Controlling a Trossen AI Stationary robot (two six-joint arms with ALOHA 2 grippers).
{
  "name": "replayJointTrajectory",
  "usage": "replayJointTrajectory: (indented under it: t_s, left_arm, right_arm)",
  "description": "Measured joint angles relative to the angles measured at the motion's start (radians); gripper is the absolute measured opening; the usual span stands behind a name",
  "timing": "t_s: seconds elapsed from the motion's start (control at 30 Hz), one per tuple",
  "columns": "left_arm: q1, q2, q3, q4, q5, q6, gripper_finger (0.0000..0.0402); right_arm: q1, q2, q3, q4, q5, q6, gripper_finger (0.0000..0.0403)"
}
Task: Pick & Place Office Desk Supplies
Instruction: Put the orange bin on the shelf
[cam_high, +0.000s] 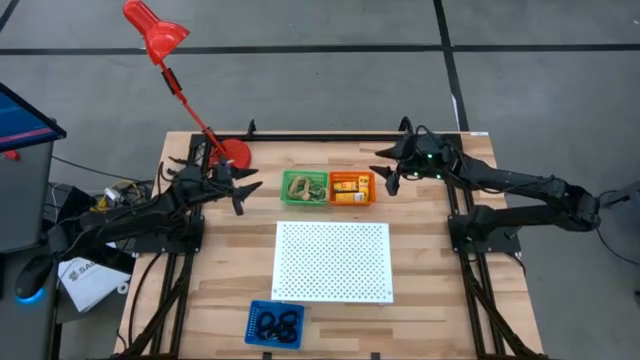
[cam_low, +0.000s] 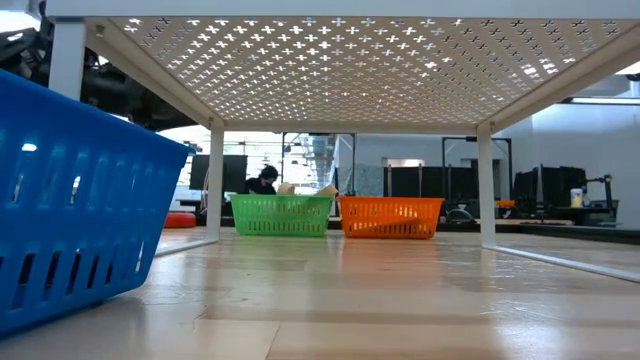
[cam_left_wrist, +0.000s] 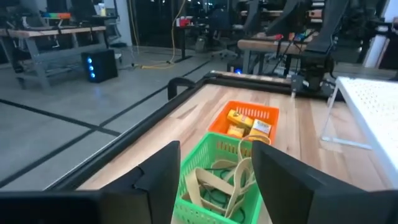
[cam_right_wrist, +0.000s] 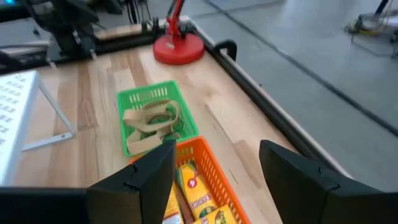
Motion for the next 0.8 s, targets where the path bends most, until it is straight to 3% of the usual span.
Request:
replayJointTrajectory:
  t_s: [0.13, 0.4, 0.8]
  left_arm:
    - [-0.025, -0.001, -0.006, -0.007, -0.044, -0.013, 0.0176]
    - [-0.117, 0.034, 0.016, 0.006, -0.177, -0.012, 0.0155]
    - [-0.160, 0.052, 0.110, -0.035, -0.334, 0.122, 0.0150]
  right_arm:
    - [-0.023, -0.050, -0.054, 0.016, -0.001, 0.040, 0.0228]
    - [-0.111, -0.024, -0.077, -0.146, 0.048, 0.248, 0.0227]
    - [-0.138, 0.282, 0.244, -0.554, 0.009, 0.027, 0.0198]
